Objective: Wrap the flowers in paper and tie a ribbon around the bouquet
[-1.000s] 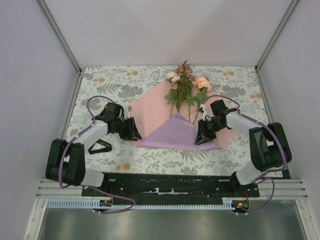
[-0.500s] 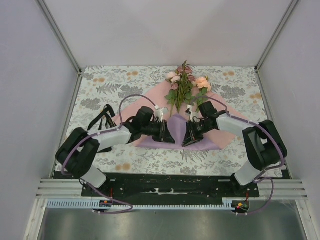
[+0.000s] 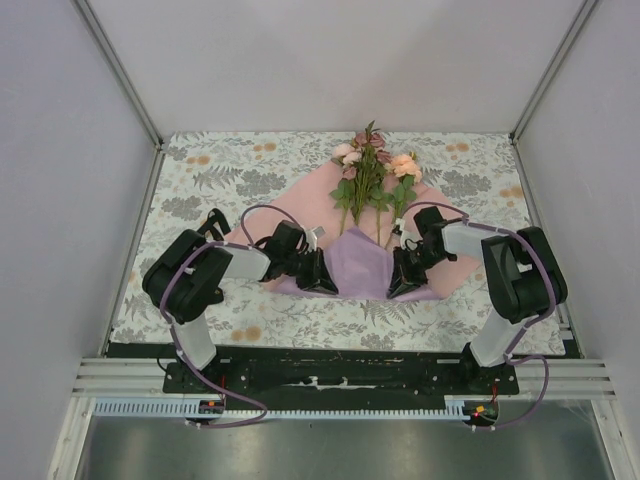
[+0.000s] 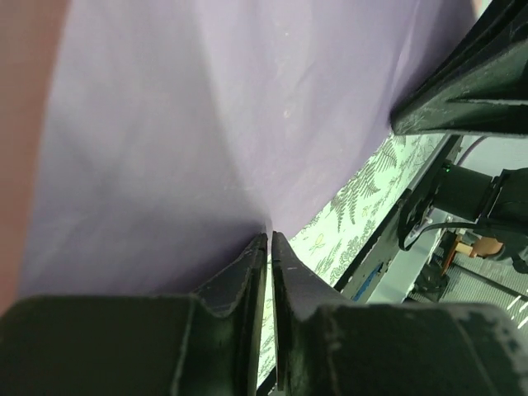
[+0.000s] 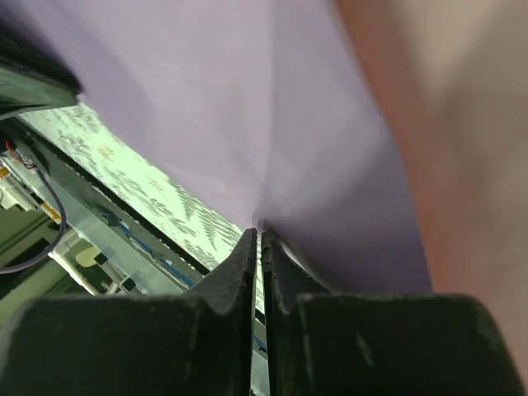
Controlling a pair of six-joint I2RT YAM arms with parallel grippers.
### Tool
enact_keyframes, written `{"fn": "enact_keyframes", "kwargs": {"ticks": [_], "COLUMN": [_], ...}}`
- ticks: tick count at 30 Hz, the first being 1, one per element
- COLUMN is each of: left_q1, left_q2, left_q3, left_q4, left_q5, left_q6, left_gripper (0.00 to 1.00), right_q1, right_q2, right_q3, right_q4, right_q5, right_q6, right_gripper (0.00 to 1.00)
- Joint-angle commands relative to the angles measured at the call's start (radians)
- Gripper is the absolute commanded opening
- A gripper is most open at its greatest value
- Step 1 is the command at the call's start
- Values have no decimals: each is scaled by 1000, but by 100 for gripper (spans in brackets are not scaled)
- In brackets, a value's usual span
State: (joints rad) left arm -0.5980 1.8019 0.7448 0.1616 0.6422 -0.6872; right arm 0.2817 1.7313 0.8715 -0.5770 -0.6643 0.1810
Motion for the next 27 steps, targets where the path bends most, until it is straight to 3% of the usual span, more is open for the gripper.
{"fn": "enact_keyframes", "kwargs": {"ticks": [1, 9, 14, 20, 25, 27], "left_q1": [26, 21, -106, -230, -244, -250], "left_q2": [30, -68, -165, 11, 171, 209], "left_q3": [-12, -7, 92, 243, 335, 369], "left_q4": [-71, -16, 70, 124, 159, 98], "left_q5": [-50, 23, 30, -55, -79, -124], "left_q6": [91, 146, 120, -3, -106, -103], "left_gripper": [16, 17, 19, 17, 16, 15], "right_q1": [-61, -110, -110, -110, -111, -113], "right_q2": [2, -16, 5, 14, 19, 22], "right_q3": [11, 83, 93, 103, 103, 104], "right_q4": [-110, -271, -267, -265, -259, -262], "right_q5": [84, 150, 137, 123, 131, 140], "right_q6": [-64, -81, -74, -63, -57, -52], "right_gripper": [11, 9, 8, 8, 10, 13]}}
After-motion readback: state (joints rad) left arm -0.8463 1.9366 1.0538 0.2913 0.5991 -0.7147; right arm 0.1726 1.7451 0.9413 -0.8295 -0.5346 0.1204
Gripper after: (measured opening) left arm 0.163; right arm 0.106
